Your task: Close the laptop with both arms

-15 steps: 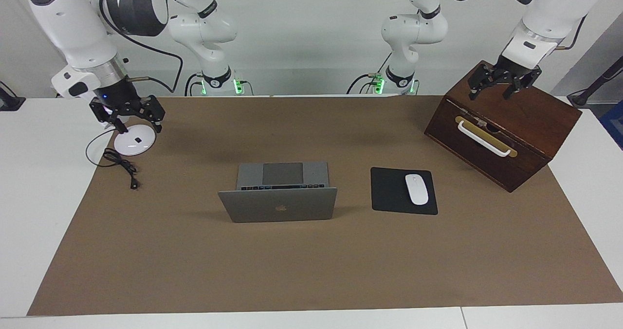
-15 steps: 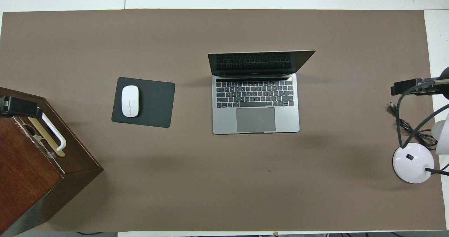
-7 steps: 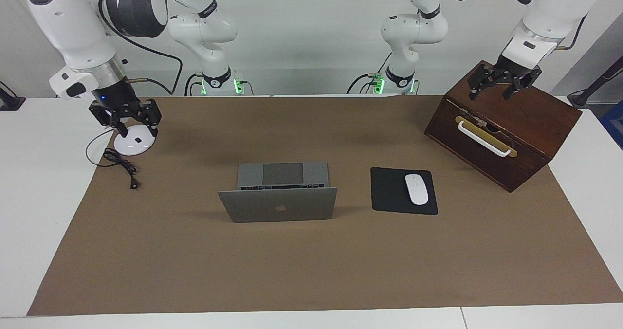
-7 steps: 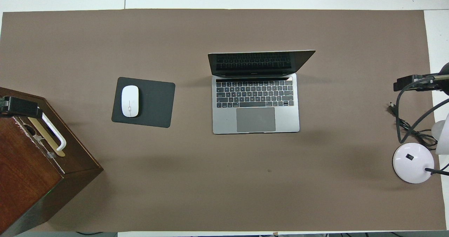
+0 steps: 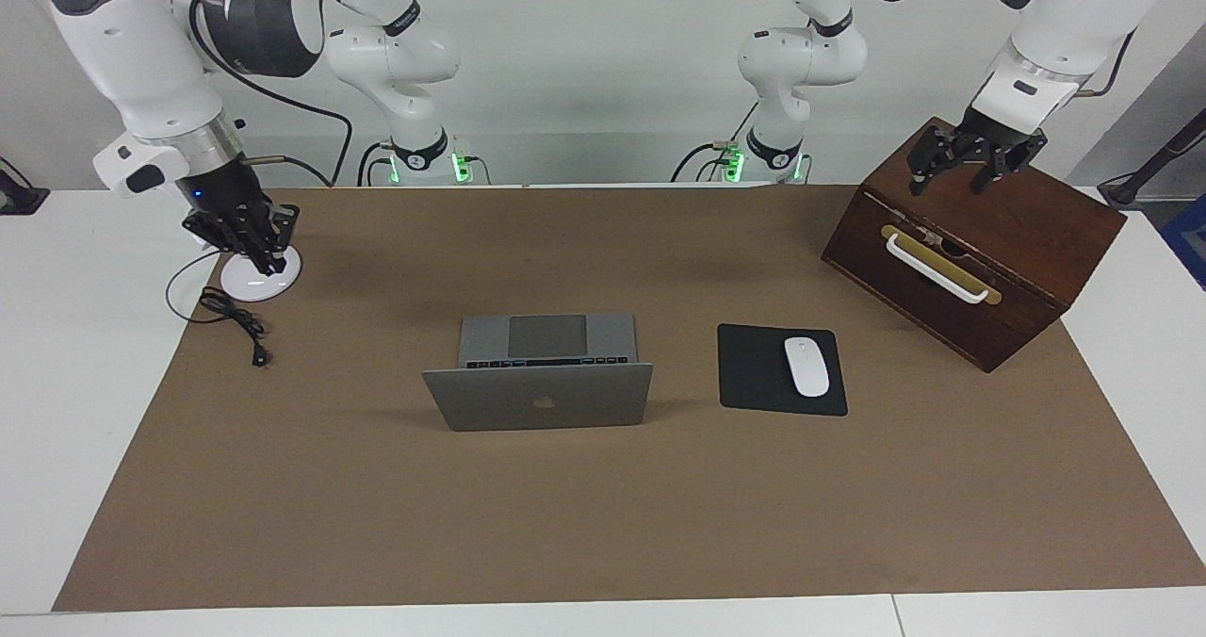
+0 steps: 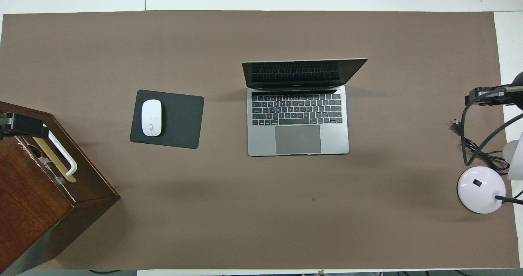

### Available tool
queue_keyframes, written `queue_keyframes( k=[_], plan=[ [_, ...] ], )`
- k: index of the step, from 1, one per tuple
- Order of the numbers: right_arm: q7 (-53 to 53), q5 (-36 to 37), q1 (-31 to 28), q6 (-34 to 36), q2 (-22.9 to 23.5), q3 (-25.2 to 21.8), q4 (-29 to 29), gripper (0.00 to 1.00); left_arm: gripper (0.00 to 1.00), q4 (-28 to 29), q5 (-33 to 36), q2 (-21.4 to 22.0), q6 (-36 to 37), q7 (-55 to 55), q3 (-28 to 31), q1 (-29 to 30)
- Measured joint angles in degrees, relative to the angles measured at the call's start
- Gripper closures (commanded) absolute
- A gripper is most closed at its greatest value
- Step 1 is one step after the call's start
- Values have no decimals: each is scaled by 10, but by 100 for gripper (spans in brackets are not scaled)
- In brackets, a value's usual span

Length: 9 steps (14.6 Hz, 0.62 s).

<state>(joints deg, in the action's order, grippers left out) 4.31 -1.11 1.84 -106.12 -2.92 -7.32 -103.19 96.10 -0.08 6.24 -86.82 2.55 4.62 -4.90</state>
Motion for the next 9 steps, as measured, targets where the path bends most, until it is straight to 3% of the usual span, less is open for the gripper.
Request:
queue_keyframes(
  k=[4,9],
  plan=[
    [0,1,-2,0,38,-1,55,100,100,0,0,0,0,0,2,0],
    [0,0,-3,37,204,7,245,100,100,0,-3,0,-1,0,3,0]
  ],
)
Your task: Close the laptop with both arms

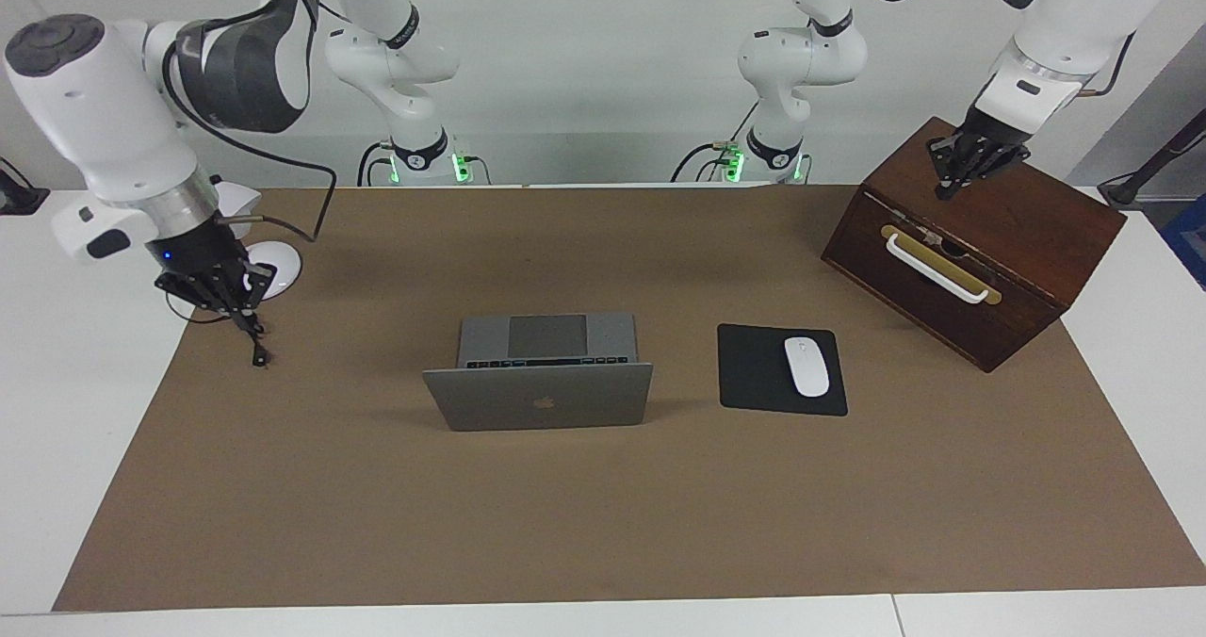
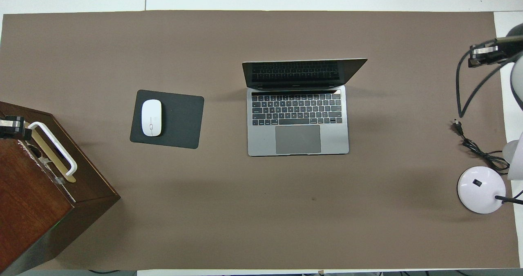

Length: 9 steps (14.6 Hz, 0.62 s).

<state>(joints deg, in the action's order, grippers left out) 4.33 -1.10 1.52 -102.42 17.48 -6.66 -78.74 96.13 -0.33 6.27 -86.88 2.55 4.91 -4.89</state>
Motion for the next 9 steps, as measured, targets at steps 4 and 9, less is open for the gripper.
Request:
queue_keyframes(
  k=[4,9],
  plan=[
    [-13,0,10,13,130,25,146,100,100,20,-8,4,-30,1,-7,-2],
    [-144,4,82,13,179,26,199,100,100,140,-47,47,-180,1,-11,-28]
  ],
)
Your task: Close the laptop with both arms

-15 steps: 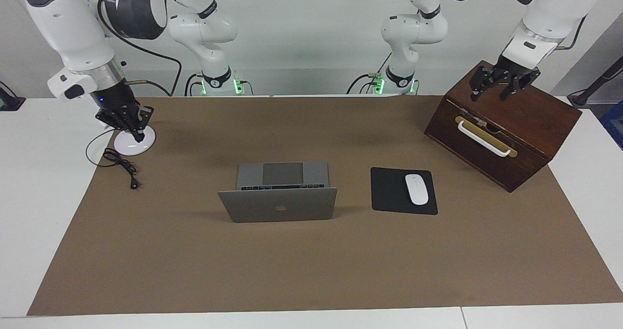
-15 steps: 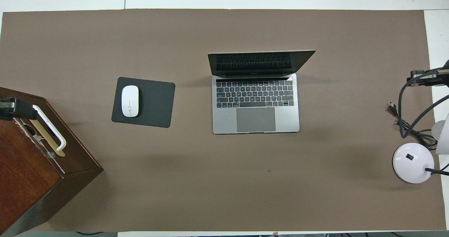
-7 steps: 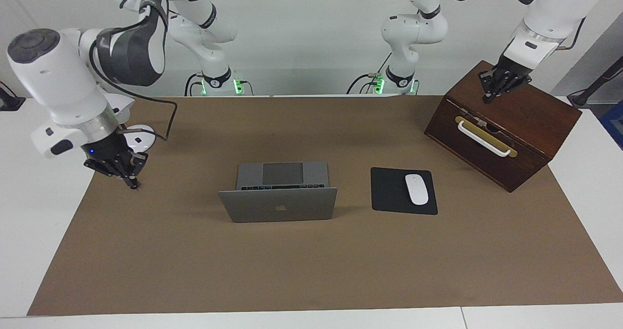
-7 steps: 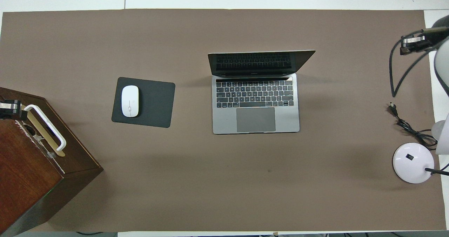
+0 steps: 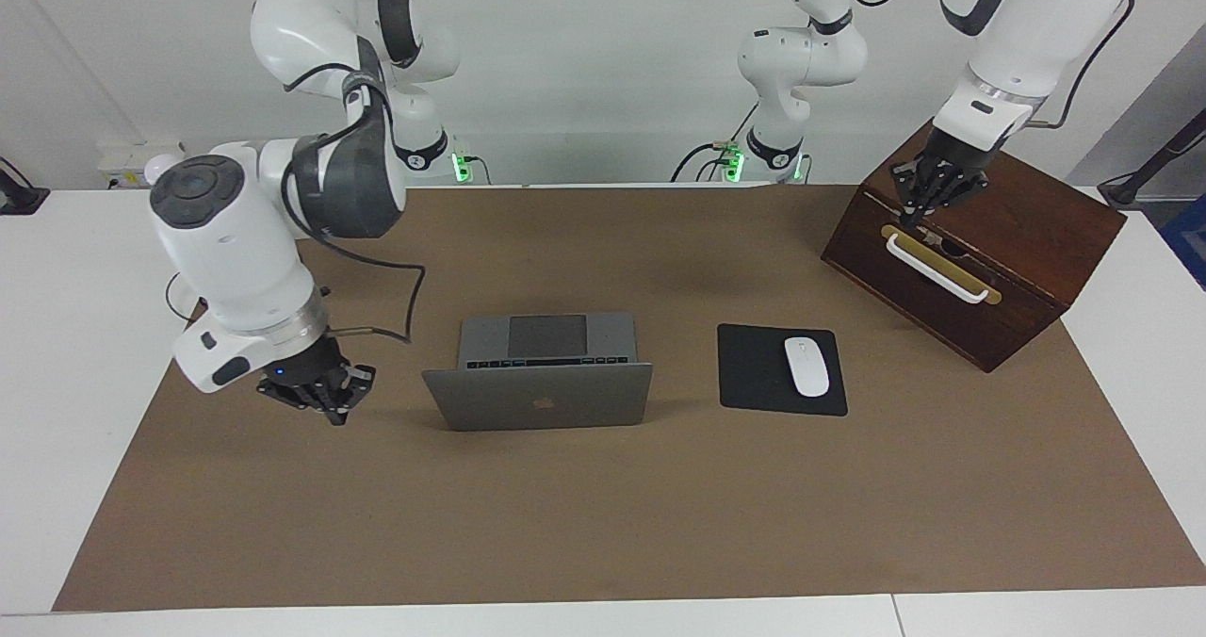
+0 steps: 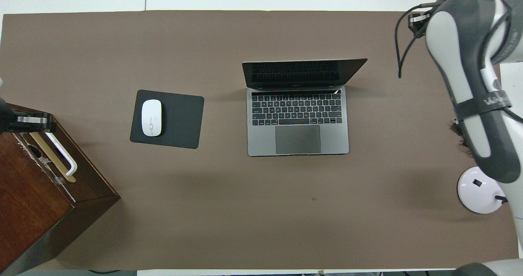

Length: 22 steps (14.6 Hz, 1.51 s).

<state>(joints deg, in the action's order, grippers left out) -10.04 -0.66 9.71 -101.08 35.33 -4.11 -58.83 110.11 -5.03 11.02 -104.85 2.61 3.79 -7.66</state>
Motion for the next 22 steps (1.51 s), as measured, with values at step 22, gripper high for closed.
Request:
queue_keyframes(
  k=[22],
  plan=[
    [-56,21,109,-79,6,12,-8,100,100,378,-82,64,-613,-25,-2,-290]
  ],
)
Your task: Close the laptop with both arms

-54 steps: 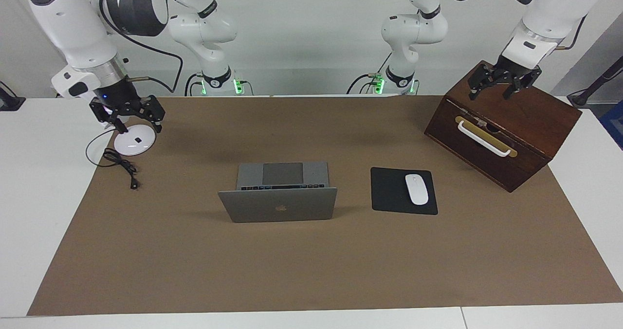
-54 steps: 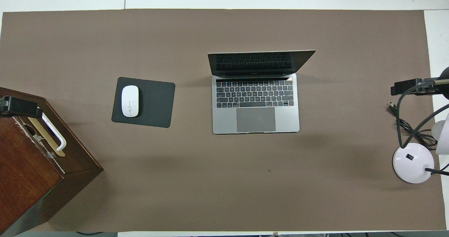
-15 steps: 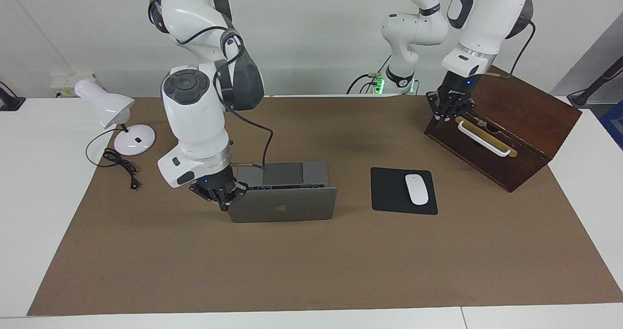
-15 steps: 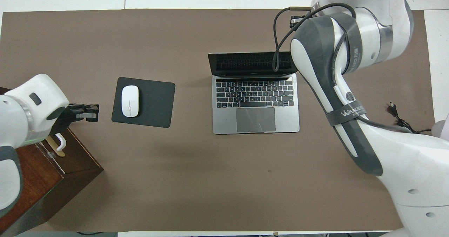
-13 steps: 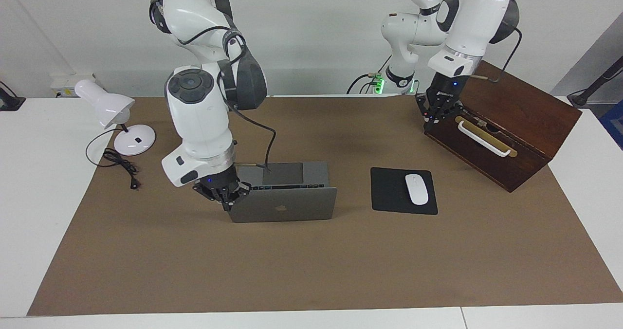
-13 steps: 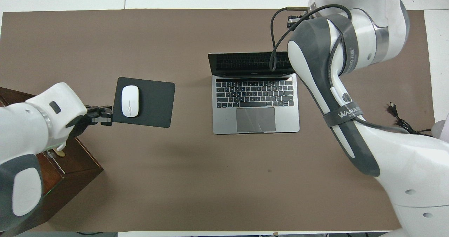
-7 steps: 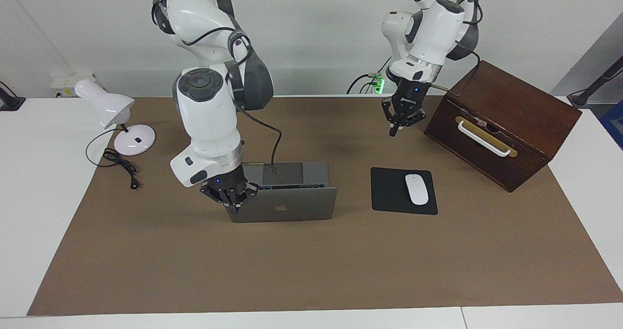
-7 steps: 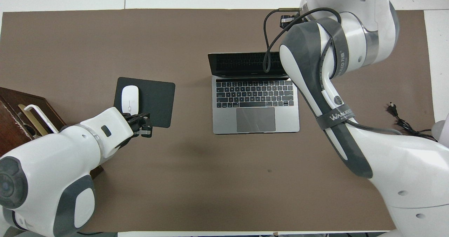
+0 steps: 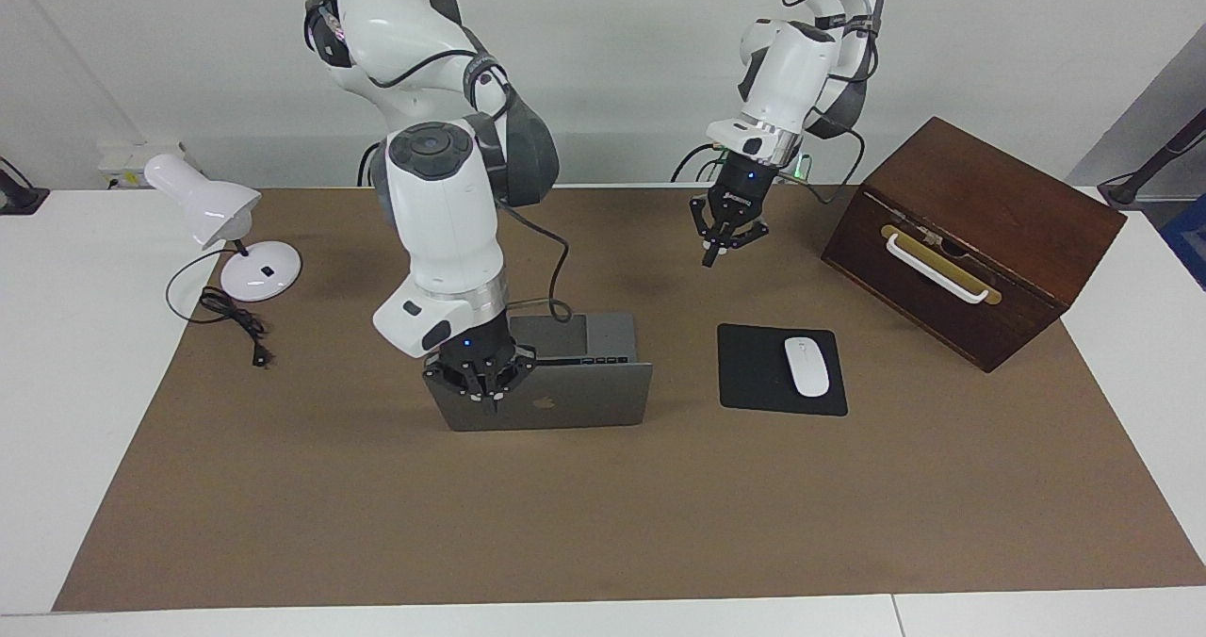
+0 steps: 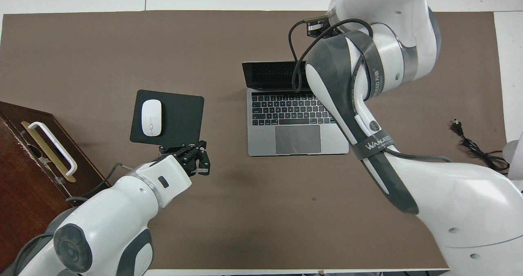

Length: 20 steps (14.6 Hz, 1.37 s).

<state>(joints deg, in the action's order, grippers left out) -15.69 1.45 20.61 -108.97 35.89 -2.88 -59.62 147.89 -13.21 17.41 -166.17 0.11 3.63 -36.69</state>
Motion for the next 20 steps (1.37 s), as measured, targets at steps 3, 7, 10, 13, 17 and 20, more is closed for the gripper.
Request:
queue_keyframes(
  k=[3,7,10,13,17,20],
  plan=[
    [8,0,1,-15,0,4,-7,100,100,13,0,-48,-102,-18,1,-39],
    [18,0,1,-30,1,4,-19,100,100,13,0,-123,-205,-30,0,-77],
    [19,-1,1,-33,2,7,-28,100,100,12,-1,-150,-246,-30,0,-84],
    [19,-1,1,-33,2,11,-36,100,100,3,-1,-169,-270,-30,1,-97],
    [19,-1,1,-33,2,11,-39,100,100,-15,1,-204,-300,-30,1,-105],
    [19,-1,1,-33,2,11,-40,100,100,-25,6,-243,-324,-29,1,-107]
  ],
)
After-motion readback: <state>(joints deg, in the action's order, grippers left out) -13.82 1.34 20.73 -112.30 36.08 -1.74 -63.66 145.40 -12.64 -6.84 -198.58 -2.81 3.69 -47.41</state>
